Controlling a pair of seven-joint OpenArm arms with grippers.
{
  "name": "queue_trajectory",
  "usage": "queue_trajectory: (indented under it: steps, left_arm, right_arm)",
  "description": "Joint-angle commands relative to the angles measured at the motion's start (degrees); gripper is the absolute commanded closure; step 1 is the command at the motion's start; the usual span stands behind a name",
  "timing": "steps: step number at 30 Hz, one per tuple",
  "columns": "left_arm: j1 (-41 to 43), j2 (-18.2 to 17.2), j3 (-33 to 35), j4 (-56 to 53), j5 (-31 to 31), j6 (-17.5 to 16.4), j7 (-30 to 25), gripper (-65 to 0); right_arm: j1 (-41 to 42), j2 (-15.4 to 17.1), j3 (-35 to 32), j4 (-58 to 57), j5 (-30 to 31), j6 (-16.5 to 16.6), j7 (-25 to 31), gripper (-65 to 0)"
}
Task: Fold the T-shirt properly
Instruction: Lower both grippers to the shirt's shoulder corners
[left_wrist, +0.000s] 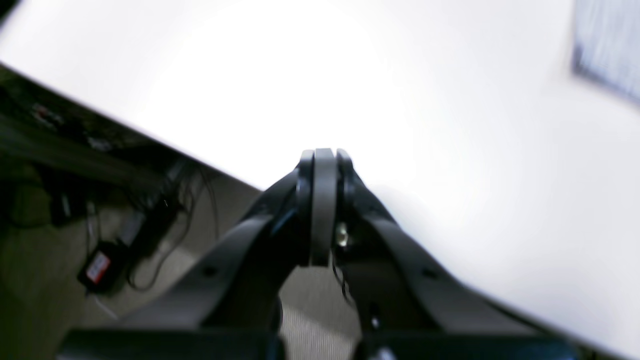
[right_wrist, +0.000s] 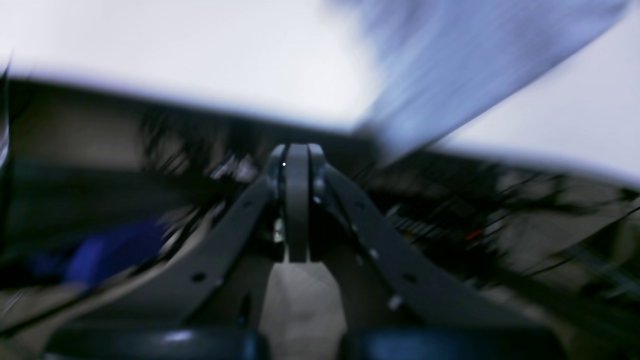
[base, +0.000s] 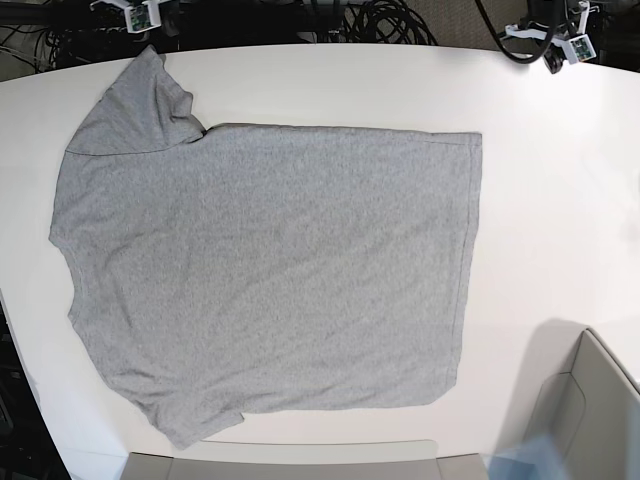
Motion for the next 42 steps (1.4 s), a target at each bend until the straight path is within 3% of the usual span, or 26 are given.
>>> queue_trajectory:
  steps: [1, 8, 13, 18, 21, 26, 29, 35, 38, 42]
  left_arm:
    - [0.48, -0.31, -0.36, 2.44, 0.2, 0.1, -1.27, -0.1]
    - [-2.16, -0.31, -0.36, 9.83, 0.2, 0.1, -1.45, -0.2]
    - [-5.5, -0.22, -0.01, 10.88, 0.2, 0.1, -1.27, -0.2]
    - [-9.63, -0.4, 0.25, 10.88, 0.2, 0.1, -1.18, -0.2]
    - [-12.0, -0.84, 0.25, 11.06, 0.2, 0.1, -1.18, -0.2]
    - [-14.64, -3.39, 0.25, 11.06, 0.29, 0.1, -1.1, -0.3]
    - [-15.34, -5.76, 1.22, 11.06, 0.11, 0.1, 1.01, -0.3]
    - [-19.21, -8.84, 3.6, 10.88, 0.11, 0.1, 6.64, -0.3]
    - [-20.71, -8.84, 4.04, 10.97, 0.11, 0.1, 8.31, -0.4]
    - [-22.29, -8.84, 4.56, 10.88, 0.2, 0.1, 11.56, -1.8]
  right_arm:
    - [-0.24, 0.36, 1.41, 0.66, -0.06, -0.12, 0.6, -0.2]
    - [6.88, 0.62, 6.86, 0.58, 0.91, 0.06, -3.53, -0.2]
    - [9.17, 0.71, 8.27, 0.58, 9.79, 0.15, -5.82, -0.3]
    - [14.36, -1.58, 12.66, 0.58, 16.82, 0.24, -9.69, -0.4]
    - [17.35, -4.65, 16.35, 0.66, 17.0, 0.32, -13.2, -3.8]
    - [18.31, -5.62, 18.82, 0.66, 17.35, 0.32, -17.69, -16.5]
    - [17.17, -7.64, 20.13, 0.66, 18.58, 0.32, -17.51, -20.9]
    - [17.17, -9.84, 24.62, 0.58, 31.68, 0.32, -17.86, -20.9]
    - [17.43, -10.37, 25.94, 0.49, 32.03, 0.32, -18.21, -21.1]
    - [20.95, -11.16, 28.66, -1.18, 32.47, 0.41, -24.98, -21.1]
